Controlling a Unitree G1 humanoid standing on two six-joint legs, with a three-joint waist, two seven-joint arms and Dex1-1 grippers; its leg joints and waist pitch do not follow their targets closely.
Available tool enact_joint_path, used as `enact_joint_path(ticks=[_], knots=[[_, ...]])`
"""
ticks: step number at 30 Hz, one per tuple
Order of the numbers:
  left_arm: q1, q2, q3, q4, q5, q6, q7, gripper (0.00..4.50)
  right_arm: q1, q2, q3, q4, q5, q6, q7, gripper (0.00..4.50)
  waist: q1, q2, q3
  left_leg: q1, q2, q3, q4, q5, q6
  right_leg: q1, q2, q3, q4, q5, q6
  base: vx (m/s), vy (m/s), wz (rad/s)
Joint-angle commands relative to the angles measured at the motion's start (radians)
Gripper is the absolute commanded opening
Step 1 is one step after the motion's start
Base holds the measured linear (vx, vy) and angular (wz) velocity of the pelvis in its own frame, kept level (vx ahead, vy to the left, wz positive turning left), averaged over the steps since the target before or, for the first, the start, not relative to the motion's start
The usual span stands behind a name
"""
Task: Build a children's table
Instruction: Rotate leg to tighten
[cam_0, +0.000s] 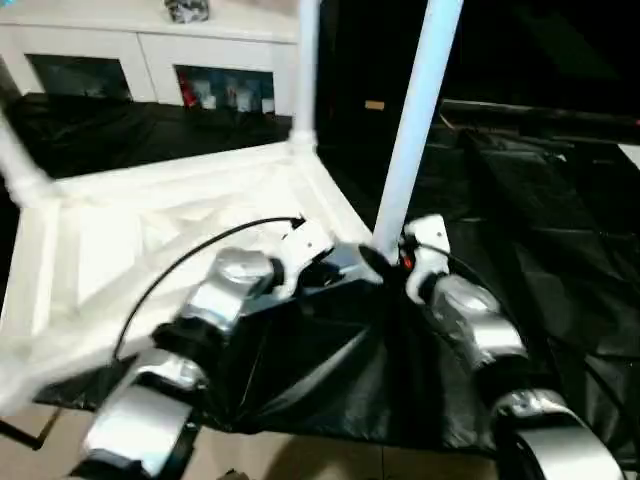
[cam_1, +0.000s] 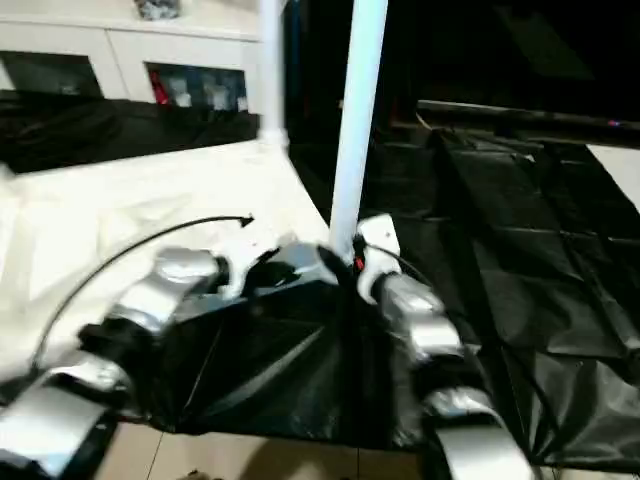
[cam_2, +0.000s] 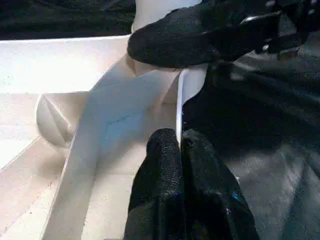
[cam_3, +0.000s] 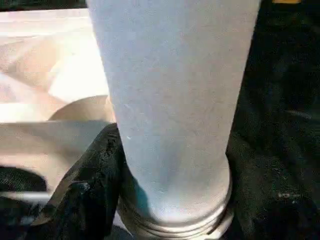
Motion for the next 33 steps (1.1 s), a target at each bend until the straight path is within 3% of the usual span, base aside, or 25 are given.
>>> enact_joint_path(ticks=[1,2,3,10,11,12,14,15,21,23,26,33], knots=[[-0.02,-0.06,-0.032,-0.017,0.0,-0.008,0.02,0.0,-0.003,0.075,0.098,0.035,-0.066,-0.013,0.036,2.67,0.001,-0.002,-0.061,0.007,0.017,-0.013,-0.069,-0.318,0.01,0.034,-0.047,0.033,-0.08,-0.369,-0.173,0.0,0.0,0.0],[-0.013,-0.057,-0.037,-0.025,-0.001,-0.005,0.009,0.0,-0.006,0.072,0.105,0.036,-0.073,-0.028,0.043,3.23,0.002,-0.006,-0.062,0.004,0.017,-0.011,-0.068,-0.299,0.02,0.037,-0.045,0.033,-0.076,-0.333,-0.182,0.0,0.0,0.0],[-0.01,-0.05,-0.037,-0.029,-0.003,-0.009,-0.002,0.0,-0.008,0.065,0.101,0.034,-0.066,-0.036,0.06,3.37,0.003,-0.005,-0.062,0.004,0.018,-0.01,-0.067,-0.286,0.027,0.037,-0.046,0.034,-0.073,-0.307,-0.192,0.0,0.0,0.0],[0.021,0.017,-0.033,-0.062,-0.02,-0.024,-0.098,0.0,-0.006,-0.005,0.089,0.007,-0.027,-0.052,0.198,3.92,0.002,-0.007,-0.066,-0.002,0.021,-0.008,-0.062,-0.216,0.064,0.048,-0.046,0.033,-0.057,-0.189,-0.23,0.0,0.0,0.0],[0.028,0.032,-0.034,-0.07,-0.026,-0.034,-0.13,0.0,-0.004,-0.026,0.094,0.004,-0.03,-0.062,0.237,3.92,0.001,-0.008,-0.067,-0.003,0.02,-0.007,-0.06,-0.206,0.069,0.049,-0.045,0.033,-0.054,-0.166,-0.24,0.0,0.0,0.0],[0.04,0.059,-0.036,-0.088,-0.04,-0.04,-0.19,0.0,0.004,-0.067,0.108,-0.003,-0.032,-0.074,0.322,3.92,0.001,-0.001,-0.069,-0.003,0.019,-0.007,-0.058,-0.197,0.075,0.052,-0.045,0.032,-0.051,-0.141,-0.251,0.0,0.0,0.0],[0.045,0.074,-0.038,-0.098,-0.047,-0.04,-0.222,0.0,0.008,-0.09,0.113,-0.006,-0.036,-0.081,0.374,3.92,0.001,-0.006,-0.071,-0.005,0.019,-0.005,-0.054,-0.184,0.088,0.054,-0.044,0.032,-0.047,-0.103,-0.266,0.0,0.0,0.0],[0.048,0.09,-0.043,-0.106,-0.053,-0.062,-0.261,0.0,0.013,-0.111,0.117,-0.013,-0.034,-0.084,0.422,3.92,0.004,-0.002,-0.069,-0.001,0.023,-0.002,-0.054,-0.173,0.101,0.05,-0.042,0.032,-0.045,-0.08,-0.282,0.0,0.0,0.0],[0.071,0.145,-0.051,-0.153,-0.091,-0.072,-0.401,0.0,0.051,-0.182,0.141,-0.085,0.012,-0.062,0.656,3.92,0.029,-0.002,-0.063,0.004,0.03,0.0,-0.057,-0.224,0.078,0.047,-0.042,0.032,-0.048,-0.159,-0.27,0.0,0.0,0.0],[0.088,0.175,-0.059,-0.179,-0.115,-0.079,-0.477,0.0,0.057,-0.213,0.156,-0.105,0.04,-0.041,0.759,3.92,0.032,-0.002,-0.064,0.006,0.031,-0.001,-0.059,-0.238,0.071,0.046,-0.042,0.032,-0.05,-0.177,-0.264,0.0,0.0,0.0],[0.09,0.185,-0.053,-0.186,-0.129,-0.081,-0.502,0.0,0.06,-0.232,0.172,-0.107,0.016,-0.076,0.781,3.92,0.033,-0.002,-0.063,0.005,0.031,-0.001,-0.06,-0.241,0.061,0.044,-0.043,0.033,-0.049,-0.182,-0.265,0.0,0.0,0.0],[0.089,0.21,-0.061,-0.204,-0.148,-0.063,-0.577,0.0,0.075,-0.26,0.204,-0.143,0.024,0.005,0.901,3.66,0.036,-0.008,-0.061,0.004,0.03,-0.003,-0.06,-0.244,0.047,0.042,-0.046,0.035,-0.053,-0.245,-0.24,0.0,0.0,0.0]])
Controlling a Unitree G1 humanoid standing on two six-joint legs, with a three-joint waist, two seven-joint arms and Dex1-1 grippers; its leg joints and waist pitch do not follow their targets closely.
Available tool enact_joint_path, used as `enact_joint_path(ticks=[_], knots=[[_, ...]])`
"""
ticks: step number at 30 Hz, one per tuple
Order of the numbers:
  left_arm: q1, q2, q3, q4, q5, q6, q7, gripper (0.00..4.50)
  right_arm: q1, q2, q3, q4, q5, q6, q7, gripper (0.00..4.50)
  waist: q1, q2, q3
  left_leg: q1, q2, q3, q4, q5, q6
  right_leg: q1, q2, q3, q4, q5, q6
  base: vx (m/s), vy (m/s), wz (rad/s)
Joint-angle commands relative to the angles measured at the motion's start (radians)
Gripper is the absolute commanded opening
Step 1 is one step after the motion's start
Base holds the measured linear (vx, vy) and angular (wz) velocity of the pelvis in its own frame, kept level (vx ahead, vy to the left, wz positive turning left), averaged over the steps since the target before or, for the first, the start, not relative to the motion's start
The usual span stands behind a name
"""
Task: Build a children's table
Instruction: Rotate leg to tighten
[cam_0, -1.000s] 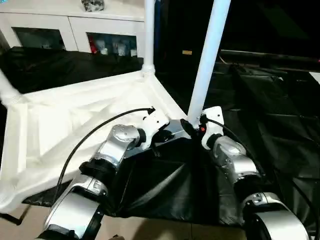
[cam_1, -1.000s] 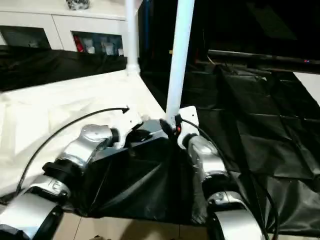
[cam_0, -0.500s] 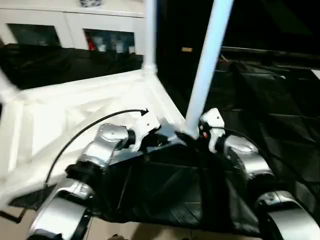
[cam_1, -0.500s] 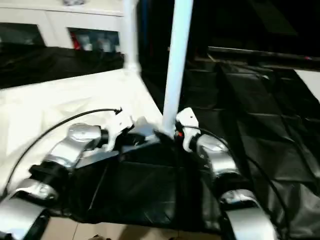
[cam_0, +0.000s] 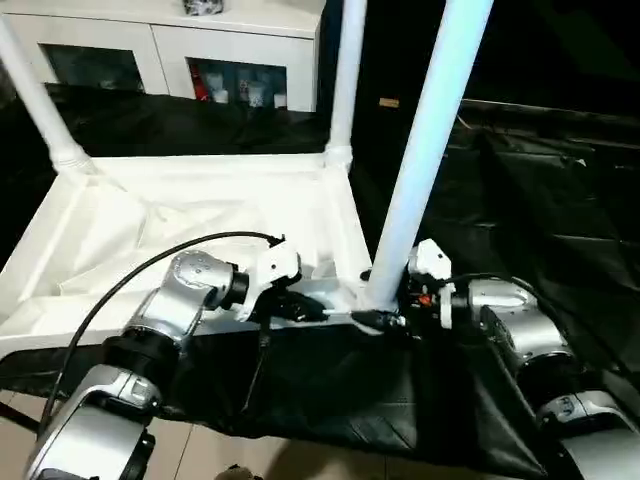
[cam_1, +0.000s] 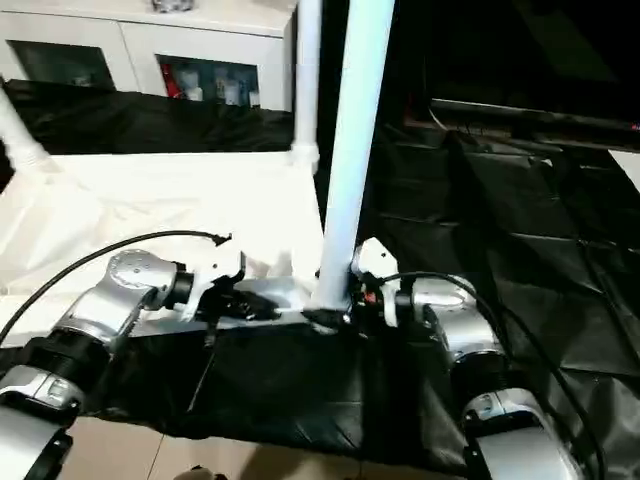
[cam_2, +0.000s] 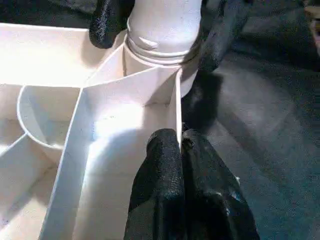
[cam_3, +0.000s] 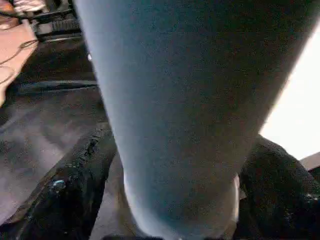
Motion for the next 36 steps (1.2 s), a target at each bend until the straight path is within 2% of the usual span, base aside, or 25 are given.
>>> enact_joint_path(ticks=[1,3,4,5,9,10,14,15,16,17,18,19,20,22,23,24,26,27,29,33,36], knots=[[-0.011,-0.004,-0.017,-0.048,-0.026,-0.006,-0.04,0.0,0.017,-0.006,0.024,-0.013,0.0,0.026,0.025,3.55,0.001,-0.005,-0.063,0.01,0.025,-0.004,-0.062,-0.244,0.046,0.046,-0.046,0.037,-0.062,-0.249,-0.235,0.0,0.0,0.0],[-0.013,0.0,-0.018,-0.047,-0.028,-0.005,-0.047,0.0,0.018,-0.006,0.027,-0.017,0.006,0.033,0.032,3.28,0.002,-0.004,-0.062,0.01,0.024,-0.004,-0.062,-0.246,0.045,0.046,-0.046,0.037,-0.063,-0.256,-0.234,0.0,0.0,0.0],[-0.014,0.001,-0.017,-0.045,-0.03,-0.004,-0.05,0.0,0.018,-0.005,0.03,-0.018,0.008,0.035,0.035,3.28,0.002,-0.001,-0.063,0.01,0.024,-0.005,-0.063,-0.243,0.043,0.047,-0.047,0.037,-0.062,-0.258,-0.232,0.0,0.0,0.0],[-0.014,0.002,-0.017,-0.04,-0.027,-0.007,-0.048,0.0,0.02,-0.003,0.031,-0.017,0.007,0.031,0.034,3.28,0.002,-0.003,-0.063,0.01,0.024,-0.005,-0.062,-0.241,0.041,0.047,-0.047,0.036,-0.062,-0.254,-0.232,0.0,0.0,0.0],[-0.012,0.001,-0.017,-0.036,-0.023,-0.009,-0.042,0.0,0.031,0.005,0.031,-0.027,0.008,0.037,0.033,2.82,0.003,-0.004,-0.064,0.009,0.024,-0.005,-0.062,-0.237,0.041,0.047,-0.046,0.036,-0.061,-0.247,-0.232,0.0,0.0,0.0],[-0.011,-0.002,-0.015,-0.037,-0.022,-0.006,-0.031,0.0,0.04,0.01,0.028,-0.035,0.011,0.043,0.027,2.82,0.004,-0.002,-0.064,0.009,0.024,-0.005,-0.062,-0.234,0.042,0.047,-0.046,0.036,-0.061,-0.241,-0.232,0.0,0.0,0.0],[-0.015,-0.025,-0.009,-0.018,0.009,-0.002,0.054,0.0,0.07,0.037,0.014,-0.066,0.019,0.06,-0.032,2.66,0.008,-0.003,-0.063,0.01,0.025,-0.005,-0.063,-0.241,0.037,0.046,-0.047,0.037,-0.062,-0.246,-0.229,0.0,0.0,0.0],[-0.023,-0.046,0.003,-0.001,0.023,-0.001,0.127,0.0,0.076,0.062,0.004,-0.066,0.012,0.057,-0.105,2.65,0.008,-0.002,-0.063,0.011,0.024,-0.006,-0.064,-0.248,0.034,0.045,-0.047,0.036,-0.063,-0.259,-0.226,0.0,0.0,0.0],[-0.023,-0.046,0.003,-0.001,0.023,-0.001,0.127,0.0,0.076,0.062,0.004,-0.066,0.012,0.057,-0.105,2.65,0.006,-0.001,-0.059,0.014,0.023,-0.005,-0.065,-0.269,0.024,0.04,-0.047,0.038,-0.07,-0.292,-0.216,0.0,0.0,0.0],[-0.044,-0.095,0.022,0.035,0.06,0.021,0.291,0.0,0.049,0.131,-0.03,-0.001,-0.033,0.061,-0.356,2.64,0.002,0.0,-0.057,0.015,0.021,-0.007,-0.068,-0.295,0.012,0.039,-0.048,0.038,-0.075,-0.346,-0.201,0.0,0.0,0.0],[-0.049,-0.105,0.024,0.042,0.069,0.031,0.325,0.0,0.042,0.146,-0.038,0.015,-0.044,0.061,-0.414,2.64,-0.003,0.0,-0.054,0.014,0.021,-0.009,-0.07,-0.305,-0.002,0.036,-0.05,0.039,-0.077,-0.377,-0.192,0.0,0.0,0.0],[-0.054,-0.117,0.027,0.05,0.077,0.046,0.361,0.0,0.031,0.165,-0.048,0.035,-0.051,0.066,-0.477,2.64,-0.012,-0.005,-0.052,0.021,0.016,-0.016,-0.072,-0.349,-0.025,0.035,-0.051,0.032,-0.087,-0.48,-0.159,0.0,0.0,0.0],[-0.061,-0.133,0.03,0.057,0.081,0.066,0.396,0.0,0.019,0.187,-0.061,0.055,-0.052,0.078,-0.539,2.64,-0.016,-0.005,-0.053,0.024,0.014,-0.019,-0.071,-0.363,-0.026,0.033,-0.054,0.031,-0.096,-0.544,-0.129,-0.052,0.003,-0.05],[-0.07,-0.168,0.037,0.067,0.084,0.093,0.451,0.0,-0.004,0.232,-0.085,0.086,-0.046,0.097,-0.644,2.63,-0.021,-0.006,-0.052,0.017,0.013,-0.023,-0.073,-0.358,-0.02,0.035,-0.054,0.031,-0.1,-0.567,-0.108,0.0,0.0,0.0],[-0.075,-0.188,0.037,0.074,0.087,0.103,0.482,0.0,-0.017,0.256,-0.093,0.101,-0.049,0.103,-0.697,2.63,-0.024,-0.004,-0.052,0.018,0.013,-0.023,-0.074,-0.363,-0.019,0.033,-0.054,0.031,-0.101,-0.569,-0.107,0.0,0.0,0.0],[-0.083,-0.219,0.031,0.086,0.096,0.109,0.519,0.0,-0.04,0.29,-0.1,0.127,-0.055,0.097,-0.769,2.63,-0.032,-0.006,-0.054,0.019,0.013,-0.024,-0.074,-0.371,-0.021,0.029,-0.05,0.029,-0.102,-0.553,-0.109,0.0,0.0,0.0],[-0.085,-0.227,0.027,0.09,0.099,0.109,0.529,0.0,-0.048,0.301,-0.102,0.135,-0.057,0.093,-0.791,2.63,-0.037,-0.007,-0.054,0.019,0.01,-0.023,-0.072,-0.38,-0.012,0.029,-0.05,0.028,-0.106,-0.552,-0.108,0.0,0.0,0.0],[-0.087,-0.25,0.017,0.09,0.1,0.108,0.534,0.0,-0.062,0.315,-0.09,0.143,-0.066,0.065,-0.79,2.98,-0.036,-0.006,-0.054,0.018,0.01,-0.023,-0.072,-0.378,-0.007,0.03,-0.051,0.028,-0.106,-0.546,-0.108,0.0,0.0,0.0],[-0.088,-0.265,0.008,0.088,0.106,0.092,0.525,0.0,-0.073,0.326,-0.088,0.149,-0.082,0.033,-0.802,3.33,-0.036,-0.006,-0.056,0.015,0.012,-0.021,-0.073,-0.368,0.003,0.031,-0.05,0.03,-0.104,-0.503,-0.119,0.0,0.0,0.0],[-0.083,-0.244,-0.006,0.075,0.103,0.051,0.458,0.0,-0.087,0.306,-0.104,0.159,-0.069,0.017,-0.782,3.78,-0.034,-0.003,-0.06,0.01,0.014,-0.018,-0.074,-0.327,0.013,0.037,-0.047,0.034,-0.09,-0.386,-0.158,0.0,0.0,0.0],[-0.068,-0.205,-0.015,0.053,0.093,0.049,0.388,0.0,-0.085,0.267,-0.104,0.152,-0.059,0.007,-0.71,3.89,-0.033,-0.001,-0.066,0.008,0.016,-0.014,-0.071,-0.295,0.026,0.044,-0.047,0.036,-0.077,-0.282,-0.194,0.0,0.0,0.0]])
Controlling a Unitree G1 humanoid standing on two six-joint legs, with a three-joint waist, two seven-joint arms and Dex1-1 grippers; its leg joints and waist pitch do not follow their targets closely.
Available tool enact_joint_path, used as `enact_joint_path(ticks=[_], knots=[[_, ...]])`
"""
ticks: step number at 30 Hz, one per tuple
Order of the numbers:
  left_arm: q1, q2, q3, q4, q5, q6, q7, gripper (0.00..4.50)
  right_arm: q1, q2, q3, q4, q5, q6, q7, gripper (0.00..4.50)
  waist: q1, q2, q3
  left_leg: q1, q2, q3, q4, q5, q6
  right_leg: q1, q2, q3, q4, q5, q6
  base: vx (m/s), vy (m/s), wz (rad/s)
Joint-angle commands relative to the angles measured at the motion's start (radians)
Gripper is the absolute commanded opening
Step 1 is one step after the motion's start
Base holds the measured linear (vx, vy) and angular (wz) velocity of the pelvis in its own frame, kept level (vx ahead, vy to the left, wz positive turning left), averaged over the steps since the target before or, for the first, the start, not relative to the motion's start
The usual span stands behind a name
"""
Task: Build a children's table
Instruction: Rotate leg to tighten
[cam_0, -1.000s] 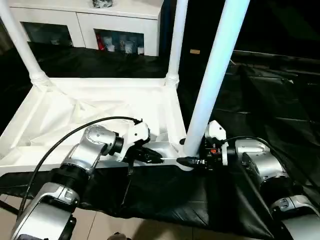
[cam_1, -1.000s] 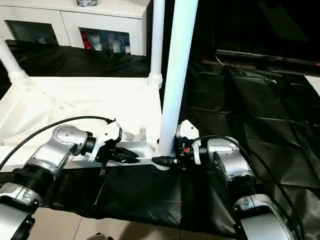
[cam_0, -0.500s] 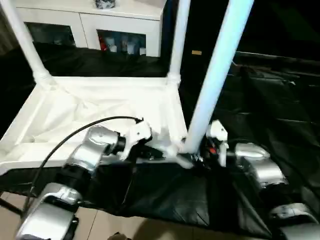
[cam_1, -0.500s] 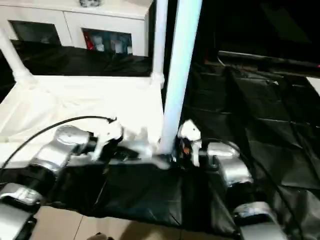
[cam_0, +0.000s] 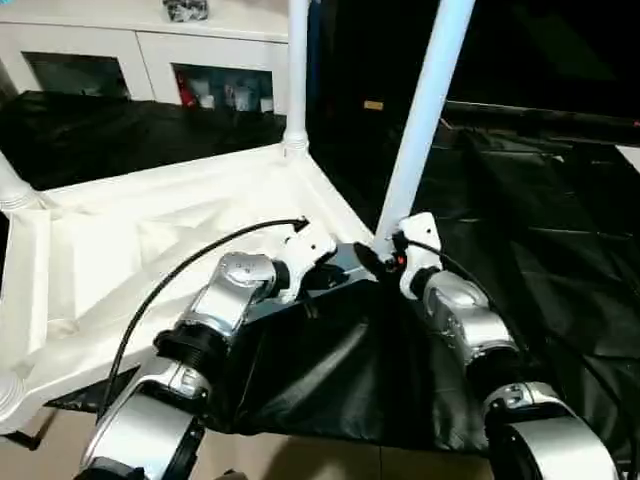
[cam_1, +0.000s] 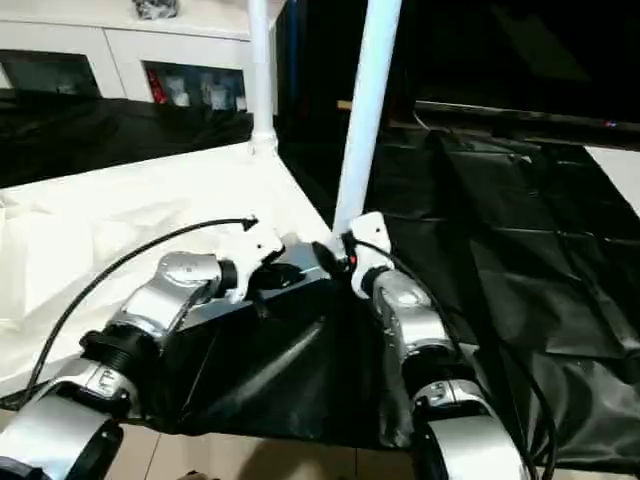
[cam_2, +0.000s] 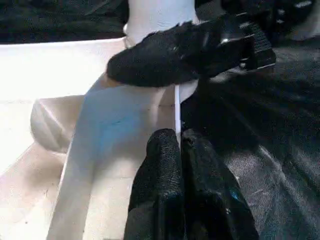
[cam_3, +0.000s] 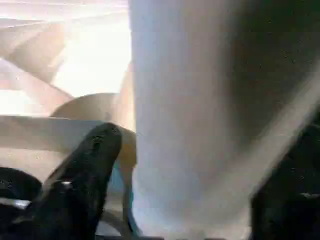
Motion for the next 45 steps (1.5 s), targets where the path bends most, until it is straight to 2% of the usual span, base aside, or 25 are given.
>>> enact_joint_path(ticks=[1,3,4,6,7,9,10,11,13,18,21,23,27,31,35,37,39,41,42,43,44,45], knots=[[0.004,-0.003,-0.054,-0.036,-0.02,-0.044,-0.089,0.0,-0.011,0.0,0.072,0.008,-0.004,-0.012,0.112,4.01,0.003,0.003,-0.064,0.005,0.02,-0.009,-0.068,-0.278,0.031,0.041,-0.046,0.035,-0.067,-0.255,-0.206,0.0,0.0,0.0],[0.017,0.028,-0.063,-0.054,-0.029,-0.046,-0.151,0.0,0.001,-0.042,0.1,-0.002,-0.016,-0.024,0.196,4.01,0.004,-0.001,-0.069,0.001,0.019,-0.006,-0.06,-0.224,0.052,0.049,-0.043,0.035,-0.051,-0.149,-0.241,0.026,-0.003,0.0],[0.023,0.04,-0.065,-0.06,-0.032,-0.057,-0.176,0.0,0.004,-0.057,0.102,-0.003,-0.02,-0.024,0.225,4.01,0.003,-0.004,-0.069,-0.003,0.019,-0.006,-0.059,-0.205,0.061,0.052,-0.045,0.036,-0.047,-0.12,-0.248,0.053,-0.006,0.0],[0.033,0.065,-0.067,-0.078,-0.048,-0.057,-0.24,0.0,0.014,-0.094,0.106,-0.017,-0.015,-0.021,0.313,4.01,0.009,-0.001,-0.072,-0.002,0.019,-0.001,-0.05,-0.15,0.095,0.054,-0.042,0.036,-0.036,-0.03,-0.279,0.0,0.0,0.0],[0.035,0.078,-0.068,-0.08,-0.05,-0.068,-0.264,0.0,0.018,-0.116,0.108,-0.027,-0.011,-0.014,0.364,4.01,0.01,-0.003,-0.071,-0.002,0.02,0.0,-0.05,-0.14,0.1,0.054,-0.042,0.035,-0.033,-0.017,-0.284,0.0,0.0,0.0],[0.034,0.087,-0.064,-0.075,-0.051,-0.079,-0.278,0.0,0.033,-0.148,0.126,-0.057,0.003,0.004,0.464,4.01,0.016,0.0,-0.07,0.0,0.022,0.003,-0.048,-0.149,0.109,0.054,-0.04,0.033,-0.033,-0.023,-0.293,0.0,0.0,0.0],[0.033,0.097,-0.064,-0.072,-0.059,-0.086,-0.304,0.0,0.053,-0.188,0.153,-0.096,0.02,0.024,0.592,4.01,0.027,0.001,-0.067,0.003,0.026,0.003,-0.049,-0.171,0.111,0.053,-0.04,0.033,-0.037,-0.053,-0.287,0.0,0.0,0.0],[0.034,0.103,-0.066,-0.074,-0.063,-0.086,-0.32,0.0,0.058,-0.2,0.161,-0.105,0.024,0.029,0.626,4.01,0.033,0.001,-0.067,0.005,0.027,0.004,-0.049,-0.181,0.109,0.052,-0.04,0.033,-0.038,-0.068,-0.284,0.0,0.0,0.0],[0.039,0.121,-0.074,-0.09,-0.079,-0.08,-0.371,0.0,0.063,-0.231,0.177,-0.116,0.031,0.048,0.69,4.01,0.037,0.001,-0.064,0.005,0.029,0.003,-0.053,-0.208,0.093,0.049,-0.043,0.034,-0.041,-0.115,-0.281,0.0,0.0,0.0],[0.045,0.148,-0.075,-0.114,-0.097,-0.065,-0.438,0.0,0.071,-0.254,0.182,-0.139,0.05,0.08,0.783,4.01,0.039,-0.001,-0.058,0.011,0.029,-0.002,-0.063,-0.287,0.04,0.045,-0.047,0.036,-0.059,-0.288,-0.235,0.0,0.0,0.0],[0.044,0.154,-0.076,-0.114,-0.097,-0.064,-0.452,0.0,0.076,-0.258,0.185,-0.153,0.06,0.095,0.803,3.76,0.04,-0.002,-0.058,0.012,0.029,-0.002,-0.063,-0.282,0.034,0.042,-0.046,0.036,-0.06,-0.29,-0.229,0.0,0.0,0.0],[0.047,0.164,-0.081,-0.123,-0.11,-0.049,-0.485,0.0,0.082,-0.263,0.191,-0.181,0.077,0.134,0.832,3.56,0.042,-0.003,-0.06,0.009,0.029,-0.003,-0.063,-0.261,0.037,0.046,-0.046,0.036,-0.057,-0.274,-0.227,0.0,0.0,0.0],[0.048,0.169,-0.082,-0.129,-0.109,-0.044,-0.487,0.0,0.092,-0.265,0.207,-0.198,0.071,0.156,0.858,3.21,0.044,-0.005,-0.062,0.008,0.029,-0.002,-0.061,-0.235,0.04,0.046,-0.047,0.036,-0.052,-0.24,-0.236,0.0,0.0,0.0],[0.048,0.166,-0.078,-0.127,-0.109,-0.046,-0.476,0.0,0.102,-0.26,0.21,-0.209,0.072,0.16,0.859,2.84,0.048,-0.006,-0.064,0.007,0.029,-0.001,-0.059,-0.212,0.044,0.046,-0.047,0.035,-0.047,-0.202,-0.245,0.0,0.0,0.0],[0.048,0.148,-0.065,-0.114,-0.099,-0.06,-0.416,0.0,0.115,-0.247,0.199,-0.227,0.077,0.172,0.826,2.65,0.052,-0.009,-0.063,0.009,0.029,0.0,-0.059,-0.215,0.043,0.045,-0.047,0.036,-0.049,-0.214,-0.238,0.0,0.0,0.0],[0.045,0.134,-0.057,-0.105,-0.095,-0.055,-0.375,0.0,0.119,-0.232,0.186,-0.227,0.08,0.17,0.79,2.61,0.054,-0.01,-0.061,0.012,0.029,0.001,-0.06,-0.236,0.036,0.042,-0.048,0.036,-0.054,-0.248,-0.229,0.0,0.0,0.0],[0.036,0.109,-0.047,-0.089,-0.081,-0.05,-0.299,0.0,0.122,-0.198,0.167,-0.209,0.063,0.14,0.682,2.6,0.052,-0.01,-0.057,0.013,0.029,-0.001,-0.063,-0.265,0.024,0.038,-0.049,0.037,-0.06,-0.303,-0.213,0.0,0.0,0.0],[0.025,0.081,-0.038,-0.071,-0.067,-0.041,-0.225,0.0,0.122,-0.165,0.147,-0.188,0.051,0.123,0.582,2.59,0.047,-0.012,-0.054,0.014,0.026,-0.005,-0.067,-0.296,0.007,0.037,-0.053,0.036,-0.07,-0.389,-0.183,0.0,0.0,0.0],[0.015,0.061,-0.034,-0.058,-0.059,-0.034,-0.18,0.0,0.116,-0.137,0.13,-0.166,0.04,0.121,0.489,2.59,0.043,-0.011,-0.053,0.018,0.025,-0.01,-0.069,-0.324,-0.006,0.034,-0.055,0.035,-0.079,-0.463,-0.153,0.0,0.0,0.0],[0.009,0.05,-0.033,-0.051,-0.054,-0.03,-0.156,0.0,0.112,-0.119,0.121,-0.153,0.033,0.12,0.433,2.59,0.04,-0.01,-0.051,0.018,0.024,-0.01,-0.07,-0.329,-0.01,0.03,-0.055,0.037,-0.082,-0.478,-0.146,0.0,0.0,0.0],[0.0,0.03,-0.029,-0.039,-0.046,-0.024,-0.113,0.0,0.102,-0.093,0.105,-0.129,0.023,0.118,0.341,2.58,0.034,-0.01,-0.049,0.02,0.022,-0.014,-0.072,-0.349,-0.019,0.028,-0.055,0.033,-0.088,-0.523,-0.129,0.0,0.0,0.0],[-0.012,-0.005,-0.024,-0.029,-0.044,-0.004,-0.06,0.0,0.084,-0.045,0.077,-0.086,0.004,0.111,0.164,2.57,0.026,-0.011,-0.049,0.021,0.02,-0.017,-0.072,-0.365,-0.027,0.025,-0.055,0.031,-0.091,-0.56,-0.113,0.0,0.0,0.0]])
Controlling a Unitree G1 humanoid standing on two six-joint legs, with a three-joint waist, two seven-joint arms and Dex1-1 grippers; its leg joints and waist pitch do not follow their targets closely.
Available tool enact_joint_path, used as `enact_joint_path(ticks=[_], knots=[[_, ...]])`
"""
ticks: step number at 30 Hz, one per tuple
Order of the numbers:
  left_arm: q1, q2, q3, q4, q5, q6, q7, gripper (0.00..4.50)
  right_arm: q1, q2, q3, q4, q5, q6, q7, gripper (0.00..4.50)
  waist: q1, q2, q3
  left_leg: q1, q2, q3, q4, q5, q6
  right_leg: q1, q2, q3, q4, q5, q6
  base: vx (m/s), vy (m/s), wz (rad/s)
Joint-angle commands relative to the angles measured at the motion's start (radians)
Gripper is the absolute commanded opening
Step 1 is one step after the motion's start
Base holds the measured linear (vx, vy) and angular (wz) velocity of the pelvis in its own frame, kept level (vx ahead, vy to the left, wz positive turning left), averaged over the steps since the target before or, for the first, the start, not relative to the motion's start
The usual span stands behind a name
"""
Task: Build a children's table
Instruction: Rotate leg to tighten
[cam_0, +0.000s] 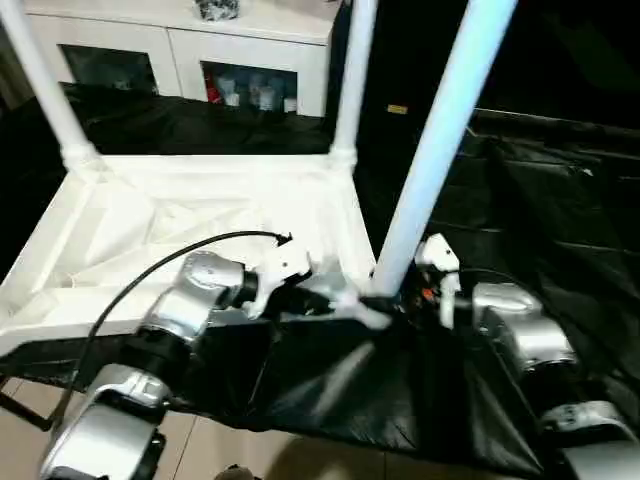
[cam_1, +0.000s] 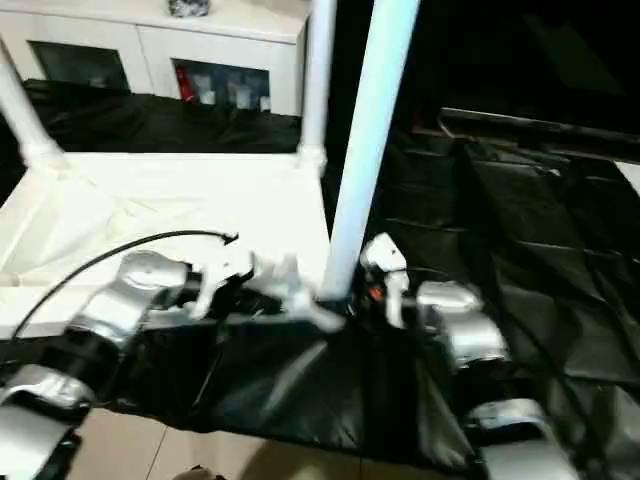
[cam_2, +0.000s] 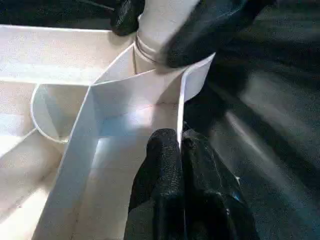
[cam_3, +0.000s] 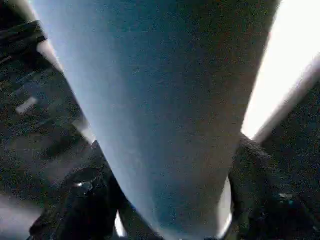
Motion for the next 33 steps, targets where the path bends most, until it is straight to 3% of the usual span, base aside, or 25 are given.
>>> enact_joint_path(ticks=[1,3,5,6,7,8,10,14,15,17,21,23,28,33], knots=[[-0.047,-0.101,-0.006,0.001,-0.003,0.023,0.131,0.0,-0.021,0.08,0.02,0.085,-0.061,-0.001,-0.238,2.57,-0.013,0.005,-0.047,0.018,0.017,-0.023,-0.074,-0.38,-0.038,0.021,-0.055,0.027,-0.103,-0.581,-0.103,0.0,0.0,0.0],[-0.056,-0.128,-0.006,0.008,0.005,0.031,0.182,0.0,-0.043,0.11,-0.002,0.119,-0.059,-0.007,-0.33,2.57,-0.02,-0.001,-0.05,0.013,0.016,-0.026,-0.076,-0.389,-0.034,0.027,-0.055,0.023,-0.107,-0.58,-0.092,0.0,0.0,0.0],[-0.062,-0.159,-0.001,0.015,0.006,0.031,0.219,0.0,-0.065,0.141,-0.011,0.143,-0.06,-0.039,-0.382,2.57,-0.025,0.002,-0.052,0.008,0.016,-0.027,-0.079,-0.379,-0.022,0.03,-0.053,0.023,-0.107,-0.533,-0.101,0.0,0.0,0.0],[-0.063,-0.173,0.001,0.02,0.008,0.026,0.234,0.0,-0.074,0.154,-0.009,0.151,-0.066,-0.059,-0.39,2.57,-0.024,0.013,-0.054,0.01,0.017,-0.027,-0.079,-0.38,-0.022,0.029,-0.053,0.024,-0.105,-0.506,-0.11,0.0,0.0,0.0],[-0.063,-0.18,0.0,0.022,0.01,0.021,0.237,0.0,-0.079,0.161,-0.005,0.155,-0.073,-0.075,-0.397,2.57,-0.029,0.003,-0.055,0.008,0.016,-0.021,-0.076,-0.37,-0.012,0.028,-0.046,0.026,-0.101,-0.422,-0.136,0.0,0.0,0.0],[-0.063,-0.183,-0.002,0.022,0.013,0.018,0.236,0.0,-0.082,0.164,-0.003,0.158,-0.08,-0.086,-0.403,2.92,-0.028,0.002,-0.055,0.009,0.015,-0.019,-0.076,-0.365,-0.005,0.028,-0.046,0.028,-0.1,-0.411,-0.142,0.0,0.0,0.0],[-0.057,-0.184,-0.007,0.022,0.016,-0.001,0.222,0.0,-0.093,0.175,-0.015,0.162,-0.069,-0.103,-0.4,3.12,-0.027,0.003,-0.056,0.006,0.015,-0.016,-0.075,-0.343,0.011,0.031,-0.047,0.031,-0.095,-0.382,-0.159,0.0,0.0,0.0],[-0.031,-0.153,-0.02,-0.008,0.004,-0.03,0.148,0.0,-0.103,0.158,-0.022,0.16,-0.044,-0.139,-0.334,3.47,-0.027,0.002,-0.059,0.004,0.017,-0.013,-0.073,-0.311,0.025,0.034,-0.047,0.032,-0.089,-0.334,-0.179,0.0,0.0,0.0],[-0.022,-0.136,-0.025,-0.016,0.0,-0.053,0.118,0.0,-0.099,0.139,-0.011,0.15,-0.047,-0.148,-0.304,3.61,-0.026,-0.002,-0.06,0.001,0.018,-0.012,-0.072,-0.289,0.034,0.037,-0.047,0.033,-0.085,-0.304,-0.189,0.0,0.0,0.0],[-0.015,-0.124,-0.027,-0.024,-0.007,-0.053,0.095,0.0,-0.096,0.123,-0.001,0.147,-0.051,-0.158,-0.275,3.79,-0.024,0.001,-0.065,-0.003,0.018,-0.01,-0.068,-0.246,0.045,0.042,-0.048,0.033,-0.075,-0.239,-0.205,0.0,0.0,0.0],[0.002,-0.067,-0.028,-0.042,-0.018,-0.074,-0.006,0.0,-0.069,0.045,0.033,0.122,-0.05,-0.175,-0.078,3.79,-0.024,-0.004,-0.066,-0.006,0.019,-0.006,-0.06,-0.188,0.079,0.047,-0.045,0.033,-0.061,-0.14,-0.242,0.0,0.0,0.0],[0.004,-0.047,-0.026,-0.042,-0.02,-0.084,-0.039,0.0,-0.054,0.016,0.04,0.102,-0.037,-0.167,0.008,3.79,-0.018,-0.001,-0.066,-0.002,0.021,-0.003,-0.058,-0.177,0.096,0.047,-0.044,0.034,-0.057,-0.106,-0.256,0.0,0.0,0.0],[0.013,-0.003,-0.022,-0.046,-0.035,-0.106,-0.115,0.0,-0.018,-0.056,0.056,0.044,0.01,-0.148,0.22,3.79,0.002,0.002,-0.066,0.002,0.028,0.001,-0.055,-0.173,0.106,0.046,-0.042,0.032,-0.051,-0.082,-0.275,0.0,0.0,0.0],[0.021,0.039,-0.024,-0.056,-0.054,-0.111,-0.189,0.0,-0.015,-0.111,0.063,0.029,0.042,-0.106,0.377,3.63,0.007,0.002,-0.062,0.002,0.029,0.0,-0.06,-0.225,0.073,0.044,-0.046,0.033,-0.059,-0.177,-0.263,0.0,0.0,0.0]])
